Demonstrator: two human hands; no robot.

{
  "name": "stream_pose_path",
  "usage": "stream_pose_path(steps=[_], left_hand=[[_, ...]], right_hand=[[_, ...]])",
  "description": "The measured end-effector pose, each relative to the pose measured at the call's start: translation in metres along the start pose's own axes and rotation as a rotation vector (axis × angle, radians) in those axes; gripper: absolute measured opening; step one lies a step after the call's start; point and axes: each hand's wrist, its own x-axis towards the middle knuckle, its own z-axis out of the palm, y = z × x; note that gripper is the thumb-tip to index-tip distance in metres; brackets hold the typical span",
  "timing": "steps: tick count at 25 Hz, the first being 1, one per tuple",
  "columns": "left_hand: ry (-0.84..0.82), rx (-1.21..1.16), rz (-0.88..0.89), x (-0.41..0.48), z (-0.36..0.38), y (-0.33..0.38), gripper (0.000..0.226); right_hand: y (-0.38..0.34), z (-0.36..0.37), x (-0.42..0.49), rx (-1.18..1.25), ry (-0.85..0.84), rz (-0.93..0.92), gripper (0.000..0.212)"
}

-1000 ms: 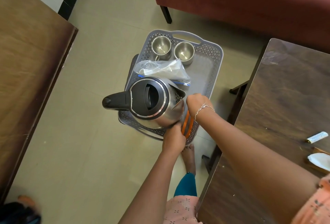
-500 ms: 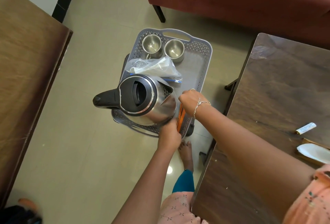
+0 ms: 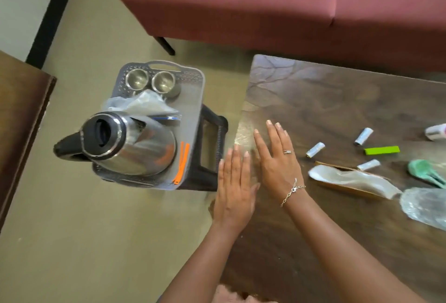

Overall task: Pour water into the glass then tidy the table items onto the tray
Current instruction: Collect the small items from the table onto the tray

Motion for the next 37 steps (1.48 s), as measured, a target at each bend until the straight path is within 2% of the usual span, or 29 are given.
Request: stream_pose_path(steps=[3,6,9,12,15,18,20,21,23,25,29,32,37], left_hand=[[0.065,-0.091,0.073,0.008,0.006,0.063,0.074],[0.081,-0.175,0.120,0.018,0.013,0.118,0.077],[0.056,-0.187,0.195,0.026,0.017,0.166,0.067],[0.047,-0.122,0.269,0.040,0.024,0.196,0.060],[0.055,-0.061,0.326,0.062,0.028,0.208,0.055],[0.037,-0.111,0.428,0.092,0.038,0.224,0.041],[-0.057,-0.099,0.432,0.112,0.046,0.238,0.030],[-0.164,-0.055,0.408,0.123,0.052,0.246,0.028],[-0.348,0.047,0.353,0.139,0.066,0.257,0.025],[-0.425,0.104,0.319,0.150,0.082,0.265,0.023],[-0.448,0.156,0.300,0.161,0.104,0.271,0.023],[-0.458,0.167,0.293,0.165,0.112,0.270,0.021],[-0.459,0.037,0.193,0.170,0.107,0.270,0.019]], right_hand=[[0.042,-0.032,-0.031,0.053,0.072,0.078,0.044],[0.083,-0.061,-0.056,0.059,0.094,0.160,0.051],[0.132,-0.088,-0.088,0.055,0.081,0.267,0.059],[0.183,-0.113,-0.117,0.086,0.124,0.362,0.052],[0.236,-0.136,-0.134,0.238,0.206,0.426,0.048],[0.310,-0.149,-0.149,0.132,0.227,0.393,0.037],[0.354,-0.144,-0.161,0.000,0.172,0.303,0.029],[0.371,-0.139,-0.166,-0.037,0.087,0.255,0.029],[0.391,-0.124,-0.172,-0.057,-0.114,0.170,0.044],[0.401,-0.106,-0.178,-0.059,-0.256,0.124,0.038],[0.410,-0.075,-0.196,-0.049,-0.328,0.149,0.028],[0.416,-0.065,-0.205,-0.127,-0.323,0.155,0.021],[0.411,-0.065,-0.204,-0.132,-0.359,0.209,0.012]])
